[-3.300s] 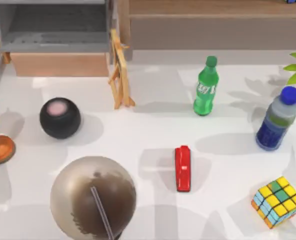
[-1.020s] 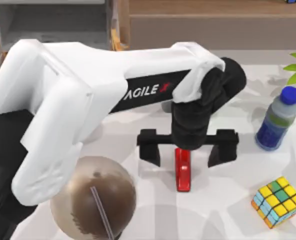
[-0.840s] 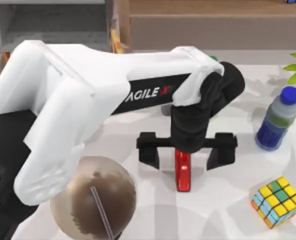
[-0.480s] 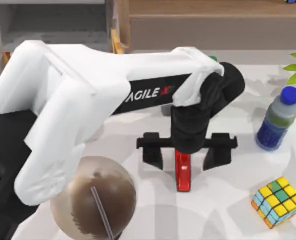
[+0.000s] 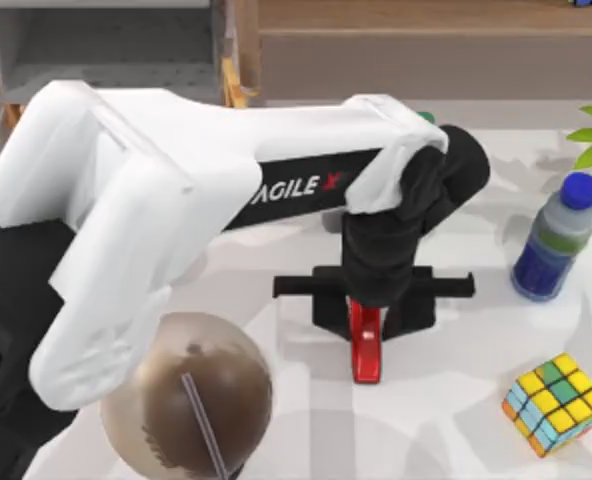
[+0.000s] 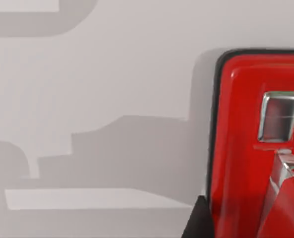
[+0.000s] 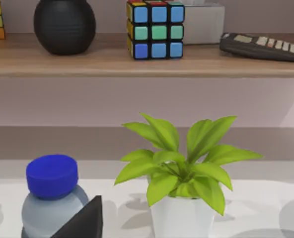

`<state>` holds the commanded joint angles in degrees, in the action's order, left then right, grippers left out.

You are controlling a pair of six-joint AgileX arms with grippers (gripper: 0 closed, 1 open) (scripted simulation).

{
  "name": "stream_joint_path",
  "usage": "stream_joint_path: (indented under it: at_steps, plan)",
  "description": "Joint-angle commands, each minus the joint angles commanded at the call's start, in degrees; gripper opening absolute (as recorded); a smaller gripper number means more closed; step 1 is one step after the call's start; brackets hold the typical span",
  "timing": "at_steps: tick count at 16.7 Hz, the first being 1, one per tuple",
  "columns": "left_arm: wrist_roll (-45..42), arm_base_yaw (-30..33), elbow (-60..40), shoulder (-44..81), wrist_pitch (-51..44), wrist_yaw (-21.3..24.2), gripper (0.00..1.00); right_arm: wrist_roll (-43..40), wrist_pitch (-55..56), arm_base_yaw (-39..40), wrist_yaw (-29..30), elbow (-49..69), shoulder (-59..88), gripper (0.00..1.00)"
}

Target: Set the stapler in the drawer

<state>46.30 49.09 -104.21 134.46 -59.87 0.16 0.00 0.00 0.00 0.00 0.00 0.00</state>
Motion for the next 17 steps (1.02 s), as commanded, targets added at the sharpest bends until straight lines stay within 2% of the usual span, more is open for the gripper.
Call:
stream_joint_path:
  at_steps: [1,2,11,17]
  plan:
    - [0.0,0.0,0.0,0.0,0.0,0.0,0.02,0.0,0.0,0.0,0.0,0.0,0.0,1.0]
    - [0.0,0.0,0.0,0.0,0.0,0.0,0.0,0.0,0.0,0.0,0.0,0.0,0.0,1.0]
    - [-0.03,-0.07,-0.22,-0.11,-0.24,0.03,0.0,0.0,0.0,0.0,0.0,0.0,0.0,1.0]
    - [-0.01,-0.02,-3.97,-1.82,-5.69,-0.01,0.0,0.0,0.0,0.0,0.0,0.0,0.0,1.0]
